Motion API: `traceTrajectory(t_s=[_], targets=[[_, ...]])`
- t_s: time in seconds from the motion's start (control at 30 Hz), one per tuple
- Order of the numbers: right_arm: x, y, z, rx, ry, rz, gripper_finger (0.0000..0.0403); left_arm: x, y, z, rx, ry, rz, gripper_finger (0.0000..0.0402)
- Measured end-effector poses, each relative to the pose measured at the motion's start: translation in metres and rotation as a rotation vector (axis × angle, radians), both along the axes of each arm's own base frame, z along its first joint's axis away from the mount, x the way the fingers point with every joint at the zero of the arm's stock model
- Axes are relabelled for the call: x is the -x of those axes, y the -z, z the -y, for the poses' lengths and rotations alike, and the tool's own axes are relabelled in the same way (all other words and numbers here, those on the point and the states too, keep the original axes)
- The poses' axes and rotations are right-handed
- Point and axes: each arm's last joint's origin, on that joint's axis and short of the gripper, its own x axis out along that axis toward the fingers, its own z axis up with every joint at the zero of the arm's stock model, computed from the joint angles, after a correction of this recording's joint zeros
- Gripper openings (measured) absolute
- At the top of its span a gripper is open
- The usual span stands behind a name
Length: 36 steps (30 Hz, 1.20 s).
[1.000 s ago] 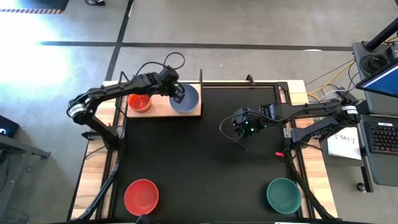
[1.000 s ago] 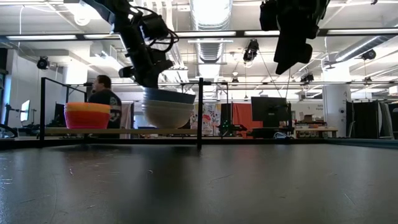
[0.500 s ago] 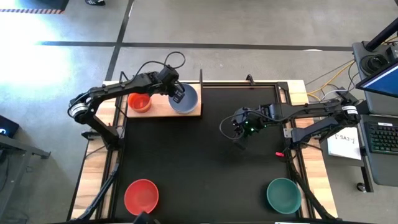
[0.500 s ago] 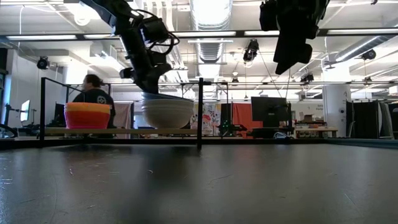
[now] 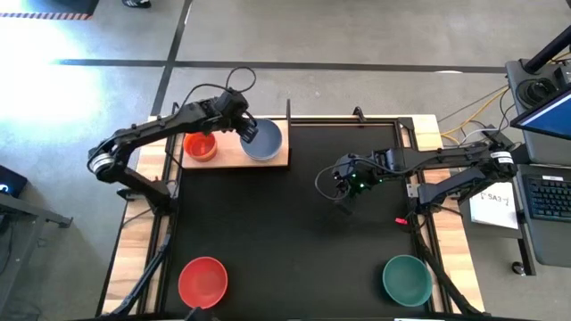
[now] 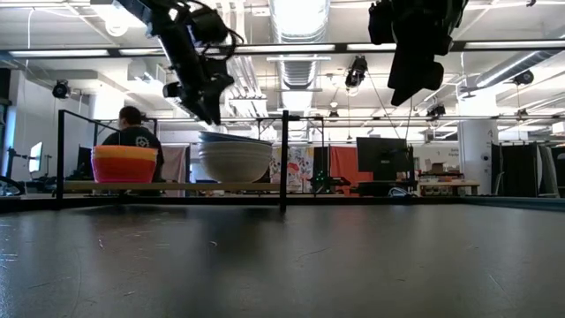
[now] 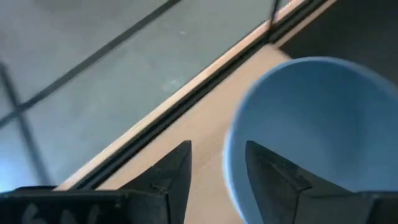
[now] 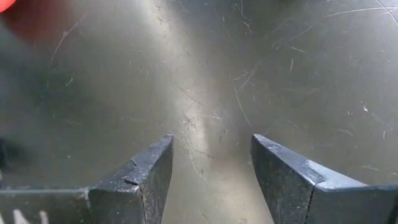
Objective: Place and stack bowls onto a shelf
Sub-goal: Stack the blue bowl on top of the white bowl on the shelf, then stack the orange bowl on top of the blue bowl on the shelf
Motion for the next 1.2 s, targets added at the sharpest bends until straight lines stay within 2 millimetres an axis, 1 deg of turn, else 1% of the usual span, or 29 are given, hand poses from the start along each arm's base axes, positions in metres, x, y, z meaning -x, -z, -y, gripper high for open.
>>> traceTrajectory(t_s=[0.07,0.17,0.23,0.3,0.43,0.63,0.8,0.97,1.1,1.2], targets=[[0.0,0.0,0.0,0.001,0.0,0.0,0.0203,0.004,-0.008,0.006,0.05,0.033,0.07,0.0134],[0.0,0.0,0.0,0.001,0.001,0.0,0.0203,0.009,-0.016,0.022,0.181,0.11,0.155,0.0135],[0.0,0.0,0.0,0.001,0.001,0.0,0.0203,0.01,-0.018,0.037,0.253,0.134,0.148,0.0135],[0.0,0.0,0.0,0.003,0.0,0.0,0.0203,0.01,-0.015,0.055,0.319,0.145,0.091,0.0135],[0.0,0.0,0.001,0.021,0.004,-0.001,0.0203,0.005,-0.009,0.101,0.42,0.2,-0.016,0.0135],[0.0,0.0,0.001,0.029,0.009,-0.001,0.0203,0.001,-0.007,0.183,0.553,0.234,-0.056,0.0135],[0.0,0.0,0.001,0.029,0.009,-0.002,0.0203,0.009,-0.002,0.244,0.674,0.134,-0.069,0.0135],[0.002,0.002,0.001,0.028,0.008,-0.03,0.0203,0.019,0.008,0.298,0.775,-0.026,-0.068,0.0135],[0.005,0.011,0.001,0.027,0.007,-0.059,0.0203,0.028,0.021,0.338,0.835,-0.141,-0.07,0.0135],[0.008,0.024,0.001,0.027,0.007,-0.099,0.0203,0.029,0.033,0.362,0.871,-0.185,-0.061,0.0135]])
